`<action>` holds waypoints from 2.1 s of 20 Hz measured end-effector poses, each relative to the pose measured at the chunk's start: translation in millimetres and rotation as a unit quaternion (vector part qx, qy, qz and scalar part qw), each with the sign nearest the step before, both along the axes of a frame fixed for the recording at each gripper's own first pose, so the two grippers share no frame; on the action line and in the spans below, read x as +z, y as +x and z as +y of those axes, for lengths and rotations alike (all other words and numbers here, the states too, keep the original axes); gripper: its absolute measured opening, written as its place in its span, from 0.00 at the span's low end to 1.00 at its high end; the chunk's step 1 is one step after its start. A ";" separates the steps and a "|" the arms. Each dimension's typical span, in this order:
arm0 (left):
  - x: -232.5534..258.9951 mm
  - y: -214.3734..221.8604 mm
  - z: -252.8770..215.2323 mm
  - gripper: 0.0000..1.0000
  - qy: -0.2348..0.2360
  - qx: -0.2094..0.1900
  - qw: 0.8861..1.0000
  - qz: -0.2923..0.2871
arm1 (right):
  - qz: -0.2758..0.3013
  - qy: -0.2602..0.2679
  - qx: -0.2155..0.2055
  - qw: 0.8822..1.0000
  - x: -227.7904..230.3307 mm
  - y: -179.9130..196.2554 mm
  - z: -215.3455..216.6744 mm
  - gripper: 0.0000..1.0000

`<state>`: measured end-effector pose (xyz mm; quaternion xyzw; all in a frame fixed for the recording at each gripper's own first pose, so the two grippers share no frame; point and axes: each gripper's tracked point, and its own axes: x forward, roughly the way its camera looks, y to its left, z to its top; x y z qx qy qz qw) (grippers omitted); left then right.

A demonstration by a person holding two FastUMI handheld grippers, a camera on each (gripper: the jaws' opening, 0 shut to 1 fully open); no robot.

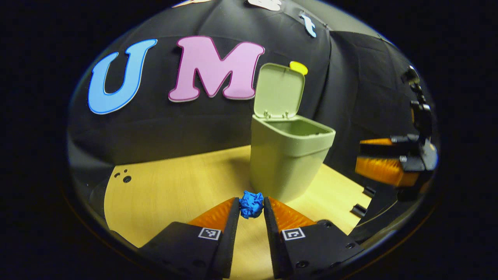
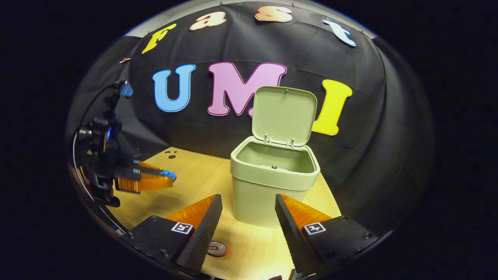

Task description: Press the lid of the desktop garbage bin to open it, pick up the crumpled paper on the desktop and throw it into the bin, then pick up the pop can on the desktop and drop it into the bin, and finally close the garbage bin lid.

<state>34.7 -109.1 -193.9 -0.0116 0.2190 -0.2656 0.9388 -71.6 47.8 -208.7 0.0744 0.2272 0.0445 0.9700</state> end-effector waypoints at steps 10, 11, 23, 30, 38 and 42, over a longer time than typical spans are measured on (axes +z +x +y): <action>97.5 56.4 -58.9 0.42 -0.061 -0.046 0.993 -0.088 | 0.012 0.003 -0.007 1.000 -6.2 -24.0 1.8 0.87; 101.6 61.4 -66.3 0.42 -0.060 -0.052 0.992 -0.097 | 0.013 0.007 -0.007 1.000 -5.7 -26.4 2.5 0.87; 87.1 109.1 -142.4 0.42 -0.043 -0.098 0.990 -0.091 | 0.023 -0.005 -0.053 0.998 -7.2 -50.7 -32.9 0.87; 71.3 120.9 -158.1 0.46 -0.031 -0.099 0.992 -0.076 | 0.028 -0.010 -0.082 0.996 -8.5 -59.0 -51.1 0.87; 76.0 118.9 -150.9 0.93 -0.019 -0.083 0.992 -0.088 | 0.029 -0.005 -0.073 0.997 -11.5 -59.2 -45.4 0.87; 79.7 112.5 -131.5 0.94 -0.019 -0.060 0.994 -0.088 | 0.031 0.010 -0.055 0.998 -14.8 -55.9 -33.9 0.94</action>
